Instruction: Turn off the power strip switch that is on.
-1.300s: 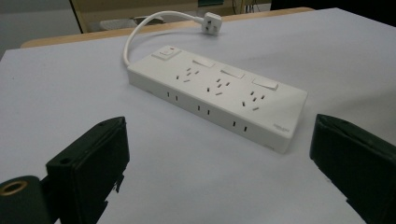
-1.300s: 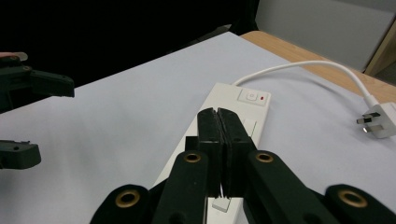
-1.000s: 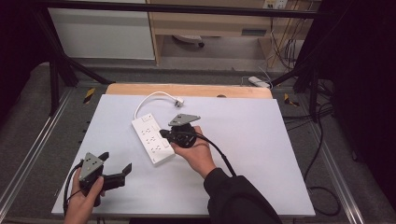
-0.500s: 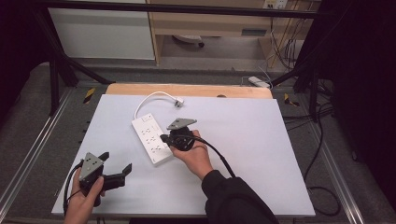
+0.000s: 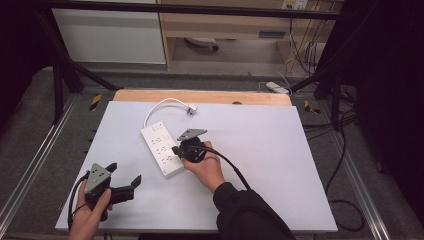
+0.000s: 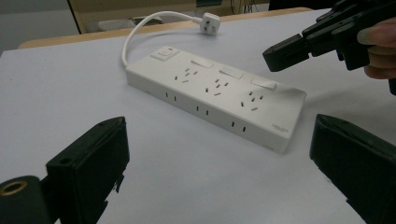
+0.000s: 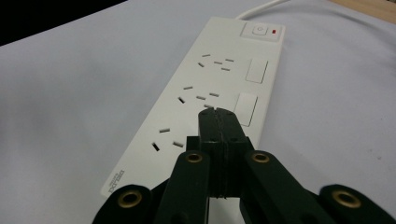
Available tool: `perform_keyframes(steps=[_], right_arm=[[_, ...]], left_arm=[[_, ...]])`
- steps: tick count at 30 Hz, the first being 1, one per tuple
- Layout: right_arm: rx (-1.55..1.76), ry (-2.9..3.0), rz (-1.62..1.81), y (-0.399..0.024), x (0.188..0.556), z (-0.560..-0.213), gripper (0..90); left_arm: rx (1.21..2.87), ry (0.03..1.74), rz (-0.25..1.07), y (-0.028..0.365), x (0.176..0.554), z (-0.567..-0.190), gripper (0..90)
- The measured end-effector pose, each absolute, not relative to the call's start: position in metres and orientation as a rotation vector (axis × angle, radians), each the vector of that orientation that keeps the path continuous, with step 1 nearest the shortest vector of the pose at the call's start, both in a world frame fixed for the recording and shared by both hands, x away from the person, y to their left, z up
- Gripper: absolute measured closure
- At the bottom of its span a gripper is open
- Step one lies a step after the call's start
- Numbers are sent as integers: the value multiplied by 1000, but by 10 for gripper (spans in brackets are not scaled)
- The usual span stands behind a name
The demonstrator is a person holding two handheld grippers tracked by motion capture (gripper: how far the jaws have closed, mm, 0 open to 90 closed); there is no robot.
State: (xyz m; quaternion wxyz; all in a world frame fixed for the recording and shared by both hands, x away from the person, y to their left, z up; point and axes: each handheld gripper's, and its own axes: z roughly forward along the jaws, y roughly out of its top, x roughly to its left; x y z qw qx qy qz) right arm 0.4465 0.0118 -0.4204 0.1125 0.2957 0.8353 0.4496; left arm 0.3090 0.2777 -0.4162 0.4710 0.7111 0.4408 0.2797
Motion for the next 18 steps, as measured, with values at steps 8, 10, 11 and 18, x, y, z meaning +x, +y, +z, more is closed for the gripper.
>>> perform_keyframes(steps=[8, 10, 11, 18], right_arm=[[877, 2462, 1285, 11, 448, -427, 900], [881, 2467, 1277, 11, 448, -429, 900], [878, 2465, 1277, 11, 448, -429, 900], [889, 2465, 1268, 8, 448, -433, 900]], left_arm=[[1742, 1078, 683, 278, 309, -416, 46], [1744, 1078, 685, 278, 309, -416, 46], [1743, 1078, 685, 278, 309, -416, 46], [1744, 1077, 683, 277, 309, -416, 46]])
